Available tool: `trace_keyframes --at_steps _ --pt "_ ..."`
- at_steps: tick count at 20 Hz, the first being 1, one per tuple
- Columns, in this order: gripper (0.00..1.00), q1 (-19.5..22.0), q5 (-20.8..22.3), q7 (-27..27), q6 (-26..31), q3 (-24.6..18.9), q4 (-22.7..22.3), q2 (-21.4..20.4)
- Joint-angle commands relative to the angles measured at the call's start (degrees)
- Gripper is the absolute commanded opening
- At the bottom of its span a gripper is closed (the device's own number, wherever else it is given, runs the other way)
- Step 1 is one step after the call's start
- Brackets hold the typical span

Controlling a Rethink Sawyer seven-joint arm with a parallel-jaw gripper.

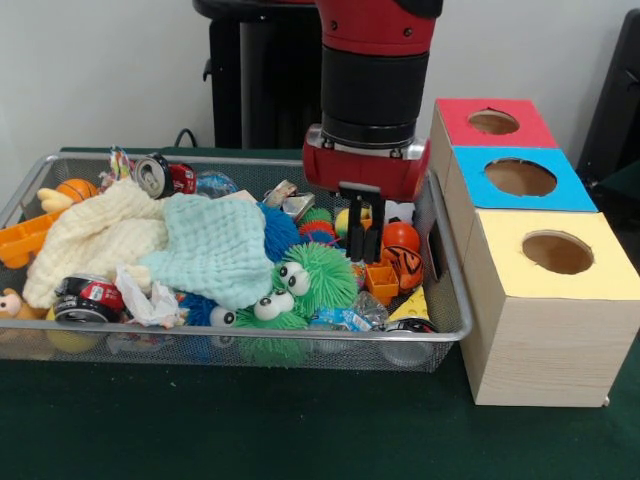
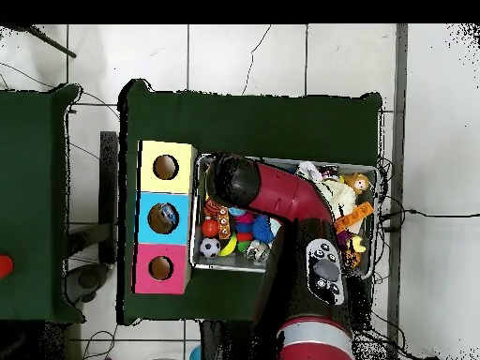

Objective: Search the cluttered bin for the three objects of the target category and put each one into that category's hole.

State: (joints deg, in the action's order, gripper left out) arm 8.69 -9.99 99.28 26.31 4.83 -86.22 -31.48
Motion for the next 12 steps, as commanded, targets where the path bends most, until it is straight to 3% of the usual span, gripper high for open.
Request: trace_keyframes --at_steps 1,9,12 --pt "0.0 -0.6 -6.1 19.3 5.0 2.3 2.6 2.3" --pt "0.0 0.4 -7.2 18.9 3.0 1.6 1.2 2.0" --pt "0.0 1.6 -6.4 16.7 -0.4 0.2 -0.2 2.8"
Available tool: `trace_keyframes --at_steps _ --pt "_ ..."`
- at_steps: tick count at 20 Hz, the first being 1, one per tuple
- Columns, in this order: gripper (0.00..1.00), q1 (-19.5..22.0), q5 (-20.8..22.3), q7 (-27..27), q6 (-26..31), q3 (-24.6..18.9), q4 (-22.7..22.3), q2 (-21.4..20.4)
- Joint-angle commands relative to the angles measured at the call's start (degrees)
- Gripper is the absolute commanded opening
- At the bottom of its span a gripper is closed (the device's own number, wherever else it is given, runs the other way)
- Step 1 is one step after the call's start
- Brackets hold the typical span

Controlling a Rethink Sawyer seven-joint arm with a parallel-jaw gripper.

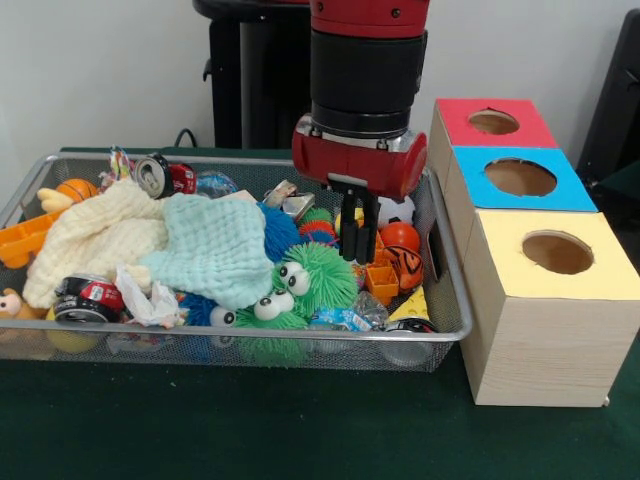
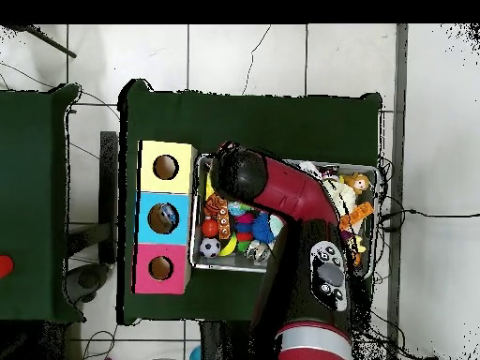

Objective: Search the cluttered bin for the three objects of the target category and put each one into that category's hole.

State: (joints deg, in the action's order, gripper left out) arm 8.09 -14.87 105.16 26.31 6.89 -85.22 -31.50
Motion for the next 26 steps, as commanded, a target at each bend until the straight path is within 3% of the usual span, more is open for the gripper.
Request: trace_keyframes --at_steps 1,13,26 --pt "0.0 2.4 -1.1 10.2 -1.6 -2.2 -1.5 3.1" --pt "0.0 1.8 1.1 9.8 -10.5 -3.1 -4.5 5.7" --pt "0.0 -0.5 -0.5 11.2 -9.8 -1.3 -4.7 5.6"
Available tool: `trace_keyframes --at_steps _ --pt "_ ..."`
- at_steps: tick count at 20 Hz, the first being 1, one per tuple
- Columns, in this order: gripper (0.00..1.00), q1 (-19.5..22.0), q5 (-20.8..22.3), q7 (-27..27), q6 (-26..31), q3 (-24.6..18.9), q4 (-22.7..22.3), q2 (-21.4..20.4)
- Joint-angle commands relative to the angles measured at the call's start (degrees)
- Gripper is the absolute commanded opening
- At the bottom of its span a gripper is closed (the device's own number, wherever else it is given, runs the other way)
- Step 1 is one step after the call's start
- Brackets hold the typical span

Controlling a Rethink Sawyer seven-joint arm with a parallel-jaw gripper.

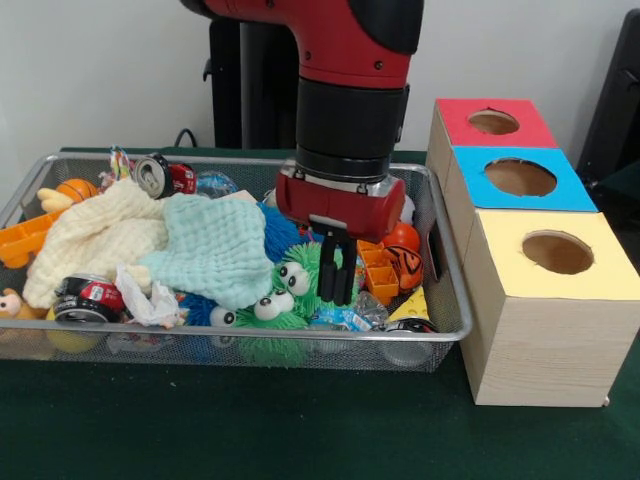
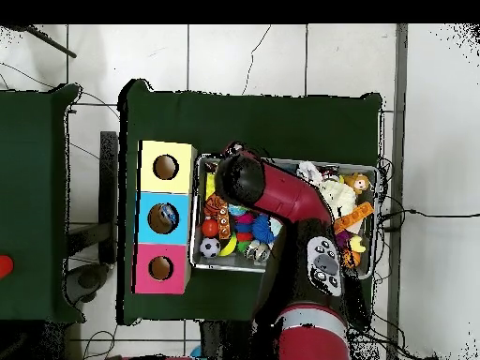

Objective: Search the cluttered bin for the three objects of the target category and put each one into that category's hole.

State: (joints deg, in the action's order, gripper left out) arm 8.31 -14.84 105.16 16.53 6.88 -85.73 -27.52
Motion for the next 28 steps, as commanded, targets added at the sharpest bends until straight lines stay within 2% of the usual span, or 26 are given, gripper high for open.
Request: trace_keyframes --at_steps 1,5,9,28 --pt "0.0 -1.1 -0.7 11.5 0.5 -0.9 -4.4 1.3" --pt "0.0 -3.0 -1.8 13.2 3.2 0.7 -4.6 0.4" --pt "0.0 -3.5 -2.3 13.4 2.9 0.7 -5.1 0.2" --pt "0.0 -1.4 -1.1 10.8 -1.2 -2.0 -6.4 0.8"
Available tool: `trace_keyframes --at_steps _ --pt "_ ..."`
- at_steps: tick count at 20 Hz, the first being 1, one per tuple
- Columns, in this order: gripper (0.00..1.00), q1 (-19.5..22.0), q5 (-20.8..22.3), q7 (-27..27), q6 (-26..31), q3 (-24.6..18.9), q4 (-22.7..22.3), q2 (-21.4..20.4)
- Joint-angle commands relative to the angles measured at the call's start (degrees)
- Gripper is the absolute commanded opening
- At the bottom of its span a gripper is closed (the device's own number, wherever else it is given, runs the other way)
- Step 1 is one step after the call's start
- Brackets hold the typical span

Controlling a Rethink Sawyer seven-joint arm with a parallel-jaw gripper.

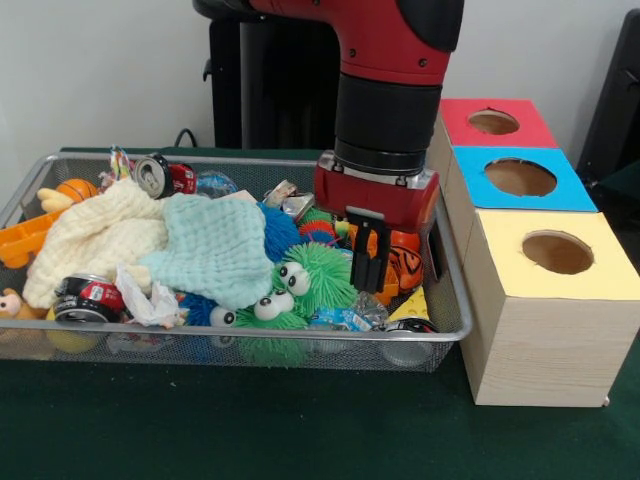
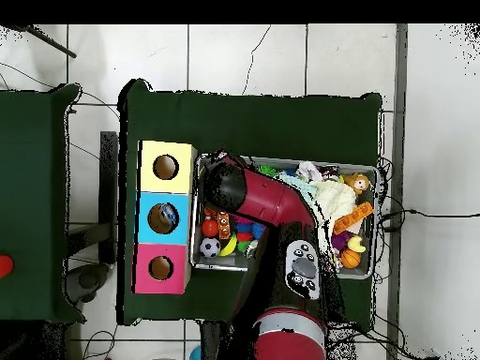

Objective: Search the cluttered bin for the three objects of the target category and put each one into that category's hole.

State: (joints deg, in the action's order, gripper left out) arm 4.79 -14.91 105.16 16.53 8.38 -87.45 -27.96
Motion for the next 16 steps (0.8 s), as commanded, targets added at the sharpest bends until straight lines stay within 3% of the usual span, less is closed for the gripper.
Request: trace_keyframes --at_steps 1,16 --pt "0.0 2.2 -1.0 10.7 -1.1 -3.5 -4.5 1.2" --pt "0.0 2.1 -0.5 10.4 -1.7 -3.4 -4.0 2.0"
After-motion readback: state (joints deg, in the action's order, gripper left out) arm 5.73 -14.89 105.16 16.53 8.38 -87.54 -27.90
